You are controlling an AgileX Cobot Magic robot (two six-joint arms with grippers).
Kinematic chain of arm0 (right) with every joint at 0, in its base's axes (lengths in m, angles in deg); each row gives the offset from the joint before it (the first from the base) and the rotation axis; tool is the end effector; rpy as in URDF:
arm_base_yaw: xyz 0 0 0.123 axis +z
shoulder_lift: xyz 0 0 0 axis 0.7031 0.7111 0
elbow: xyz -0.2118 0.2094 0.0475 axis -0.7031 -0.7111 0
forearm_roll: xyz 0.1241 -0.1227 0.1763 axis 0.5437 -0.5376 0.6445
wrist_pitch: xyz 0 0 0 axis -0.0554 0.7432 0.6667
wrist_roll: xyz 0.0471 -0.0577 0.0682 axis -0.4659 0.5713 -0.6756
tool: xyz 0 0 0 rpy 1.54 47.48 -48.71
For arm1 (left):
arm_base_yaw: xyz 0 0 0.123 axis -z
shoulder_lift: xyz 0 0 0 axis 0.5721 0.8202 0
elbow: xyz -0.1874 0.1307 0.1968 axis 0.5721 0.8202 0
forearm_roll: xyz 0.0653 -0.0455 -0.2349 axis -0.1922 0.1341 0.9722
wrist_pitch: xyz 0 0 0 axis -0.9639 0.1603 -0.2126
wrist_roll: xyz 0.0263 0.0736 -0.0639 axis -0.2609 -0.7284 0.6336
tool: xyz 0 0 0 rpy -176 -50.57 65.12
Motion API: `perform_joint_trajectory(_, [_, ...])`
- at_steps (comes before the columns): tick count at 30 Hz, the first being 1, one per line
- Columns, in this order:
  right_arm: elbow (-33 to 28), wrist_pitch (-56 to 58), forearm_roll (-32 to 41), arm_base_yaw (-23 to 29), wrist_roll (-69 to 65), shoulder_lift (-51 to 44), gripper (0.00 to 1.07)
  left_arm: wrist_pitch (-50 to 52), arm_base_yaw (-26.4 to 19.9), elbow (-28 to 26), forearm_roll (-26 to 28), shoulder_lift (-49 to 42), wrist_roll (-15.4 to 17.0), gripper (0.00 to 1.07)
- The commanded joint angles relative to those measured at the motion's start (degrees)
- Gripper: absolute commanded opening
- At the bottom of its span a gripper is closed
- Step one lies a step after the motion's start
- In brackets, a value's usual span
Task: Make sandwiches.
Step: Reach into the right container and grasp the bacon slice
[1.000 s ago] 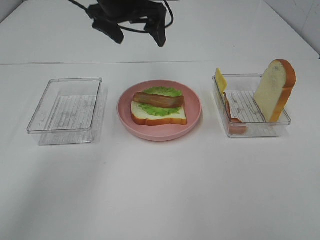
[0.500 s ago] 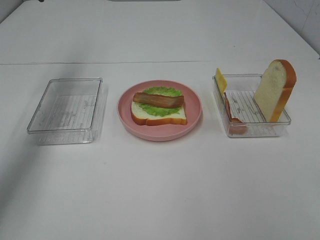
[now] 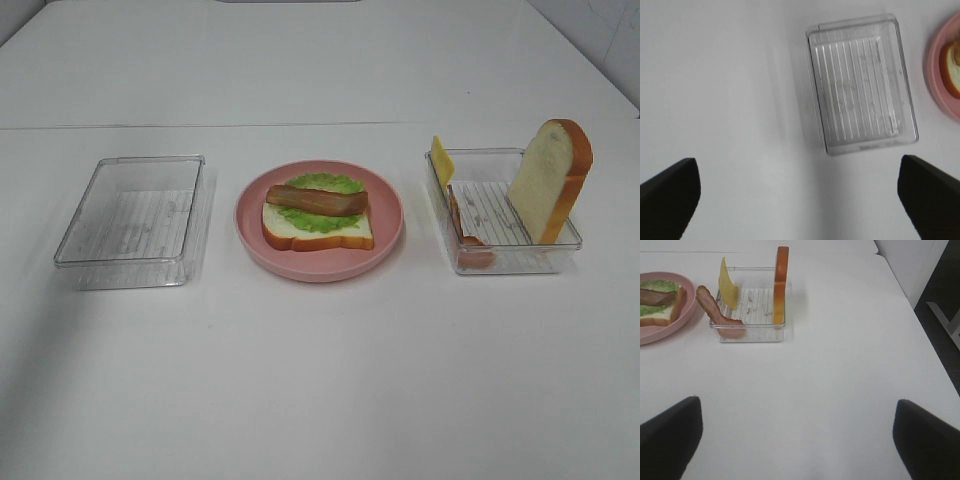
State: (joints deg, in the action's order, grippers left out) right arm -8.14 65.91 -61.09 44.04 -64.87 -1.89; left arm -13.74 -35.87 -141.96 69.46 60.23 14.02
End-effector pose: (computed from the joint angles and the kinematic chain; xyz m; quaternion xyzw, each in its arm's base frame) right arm -0.0165 -0.0005 0.2712 0.0164 0.8518 0.0007 0.5236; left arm 0.3458 -0.0012 0.3736 0.0310 0.9728 -0.0248 0.2280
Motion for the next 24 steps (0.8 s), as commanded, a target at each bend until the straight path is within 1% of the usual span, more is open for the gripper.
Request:
perform_joint_trajectory(1, [-0.17, -0.34, -0.06, -0.34, -0.34, -0.74, 0.97, 3.32, 0.06, 14.44, 0.11, -16.04, 0.34, 1.01])
perform_joint_trajectory(2, [-0.17, -0.34, -0.06, -0.34, -0.34, -0.74, 0.97, 3.32, 0.06, 14.44, 0.11, -16.04, 0.34, 1.01])
perform_joint_trajectory(3, [-0.17, -0.34, -0.06, -0.34, -0.34, -0.74, 0.97, 4.13, 0.06, 17.82, 0.11, -20.00, 0.34, 1.01])
perform_joint_trajectory(4, [-0.17, -0.34, -0.06, -0.34, -0.34, -0.74, 0.97, 5.27, 0.06, 23.49, 0.11, -27.33, 0.34, 1.01])
perform_joint_trajectory(5, [-0.17, -0.34, -0.06, -0.34, -0.34, -0.74, 0.97, 5.27, 0.06, 23.49, 0.11, -27.33, 0.34, 1.01])
perform_joint_trajectory(6, [-0.17, -0.34, -0.06, -0.34, -0.34, -0.74, 0.97, 6.02, 0.06, 29.05, 0.11, -34.72, 0.34, 1.01])
perform_joint_trajectory(7, [-0.17, -0.34, -0.06, -0.34, -0.34, -0.74, 0.97, 6.25, 0.06, 31.51, 0.11, -38.73, 0.34, 1.01])
perform_joint_trajectory(8, [-0.17, -0.34, -0.06, -0.34, -0.34, -0.74, 0.97, 6.25, 0.06, 31.51, 0.11, -38.73, 0.34, 1.01])
perform_joint_trajectory(9, [-0.17, -0.34, -0.06, -0.34, -0.34, -0.74, 0.97, 6.93, 0.06, 35.52, 0.06, -45.89, 0.34, 1.01])
perform_joint_trajectory(10, [-0.17, -0.34, -0.06, -0.34, -0.34, -0.74, 0.97, 7.10, 0.06, 37.53, 0.06, -49.79, 0.34, 1.01])
perform_joint_trajectory(11, [-0.17, -0.34, -0.06, -0.34, -0.34, -0.74, 0.97, 7.10, 0.06, 37.53, 0.06, -49.79, 0.34, 1.01])
perform_joint_trajectory(12, [-0.17, -0.34, -0.06, -0.34, -0.34, -0.74, 0.97, 6.93, 0.06, 40.79, 0.06, -57.58, 0.74, 1.01])
perform_joint_trajectory(13, [-0.17, -0.34, -0.06, -0.34, -0.34, -0.74, 0.97, 6.82, 0.06, 42.40, 0.06, -61.36, 1.20, 1.01])
perform_joint_trajectory(14, [-0.17, -0.34, -0.06, -0.34, -0.34, -0.74, 0.97, 6.82, 0.06, 42.40, 0.06, -61.36, 1.20, 1.01])
perform_joint_trajectory(15, [-0.17, -0.34, -0.06, -0.34, -0.34, -0.74, 0.97, 6.19, 0.06, 45.21, 0.06, -67.84, 2.35, 1.00])
perform_joint_trajectory(16, [-0.17, -0.34, -0.06, -0.34, -0.34, -0.74, 0.97, 5.61, 0.06, 46.12, 0.06, -70.47, 2.92, 1.00])
perform_joint_trajectory(17, [-0.17, -0.34, -0.06, -0.34, -0.34, -0.74, 0.97, 5.61, 0.06, 46.12, 0.06, -70.47, 2.92, 1.00])
perform_joint_trajectory(18, [-0.17, -0.34, -0.06, -0.34, -0.34, -0.74, 0.97, 4.13, 0.06, 48.19, 0.06, -76.43, 3.95, 1.00])
perform_joint_trajectory(19, [-0.17, -0.34, -0.06, -0.34, -0.34, -0.74, 0.97, 4.13, 0.06, 48.19, 0.06, -76.43, 3.95, 1.00])
perform_joint_trajectory(20, [-0.17, -0.34, -0.06, -0.34, -0.34, -0.74, 0.97, 2.52, 0.06, 50.13, 0.06, -81.65, 3.84, 1.00])
perform_joint_trajectory(21, [-0.17, -0.34, -0.06, -0.34, -0.34, -0.74, 0.97, 2.06, 0.06, 50.99, 0.06, -83.48, 3.67, 1.00])
perform_joint_trajectory(22, [-0.17, -0.34, -0.06, -0.34, -0.34, -0.74, 0.97, 2.06, 0.06, 50.99, 0.06, -83.48, 3.67, 1.00])
perform_joint_trajectory(24, [-0.17, -0.34, -0.06, -0.34, -0.34, -0.74, 0.97, 1.26, 0.06, 55.41, 0.11, -90.81, 3.78, 1.00])
